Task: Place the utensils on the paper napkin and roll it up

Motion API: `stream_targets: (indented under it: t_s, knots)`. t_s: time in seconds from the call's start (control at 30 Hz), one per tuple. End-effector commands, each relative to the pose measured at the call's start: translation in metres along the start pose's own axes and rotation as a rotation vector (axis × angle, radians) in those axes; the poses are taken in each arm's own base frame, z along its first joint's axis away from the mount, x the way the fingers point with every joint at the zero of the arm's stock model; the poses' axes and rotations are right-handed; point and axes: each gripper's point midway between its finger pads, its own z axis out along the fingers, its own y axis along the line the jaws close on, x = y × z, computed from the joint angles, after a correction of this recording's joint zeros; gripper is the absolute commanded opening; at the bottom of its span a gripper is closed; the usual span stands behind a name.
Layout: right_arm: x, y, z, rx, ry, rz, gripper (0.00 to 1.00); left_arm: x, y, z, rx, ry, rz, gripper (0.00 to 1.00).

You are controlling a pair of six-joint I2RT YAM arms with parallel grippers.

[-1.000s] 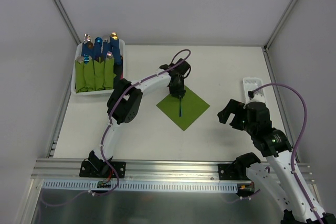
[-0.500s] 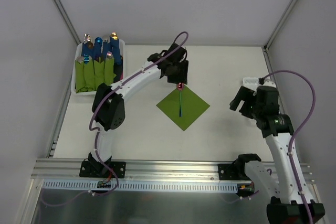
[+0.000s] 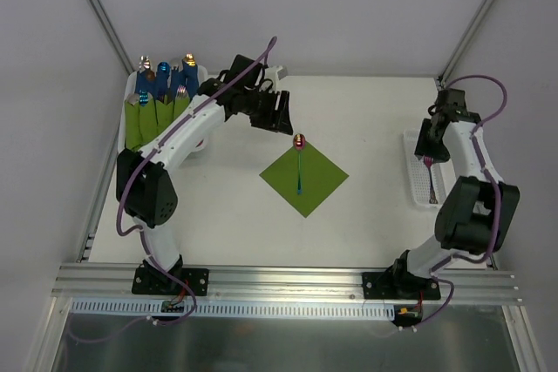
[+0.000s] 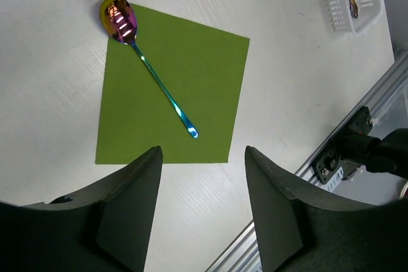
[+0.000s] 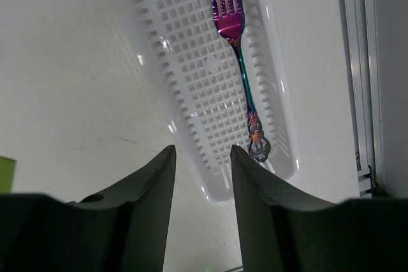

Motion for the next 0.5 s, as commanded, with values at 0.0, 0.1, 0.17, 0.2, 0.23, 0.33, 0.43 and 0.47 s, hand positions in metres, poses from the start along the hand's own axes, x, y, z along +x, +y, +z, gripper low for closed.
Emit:
stream_targets:
  t_s: [0.0, 0.1, 0.17, 0.2, 0.23, 0.33, 0.43, 0.47]
  knots:
    - [0.004, -0.019, 0.021, 0.099, 0.098, -0.11, 0.42, 0.011, -0.025, -0.024, 0.113, 0.011, 0.08, 0.55]
    - [0.006, -0.021, 0.042, 0.109, 0.138, -0.114, 0.41, 0.018, -0.023, -0.031, 0.116, 0.013, 0.093, 0.56]
    - [0.007, -0.023, 0.052, 0.1, 0.149, -0.104, 0.4, 0.02, -0.021, -0.036, 0.114, 0.009, 0.084, 0.57]
    - [0.008, -0.024, 0.056, 0.101, 0.153, -0.103, 0.4, 0.021, -0.02, -0.039, 0.111, 0.003, 0.08, 0.58]
    - [0.01, -0.024, 0.06, 0.094, 0.162, -0.103, 0.4, 0.018, -0.016, -0.044, 0.102, -0.008, 0.072, 0.59]
    - [0.011, -0.027, 0.063, 0.086, 0.151, -0.078, 0.39, 0.016, -0.015, -0.052, 0.097, -0.025, 0.058, 0.61]
    - [0.008, -0.035, 0.068, 0.09, 0.16, -0.059, 0.39, 0.012, -0.019, -0.058, 0.102, -0.041, 0.049, 0.63]
    - [0.008, -0.036, 0.07, 0.082, 0.163, -0.046, 0.39, 0.011, -0.021, -0.06, 0.105, -0.044, 0.05, 0.65]
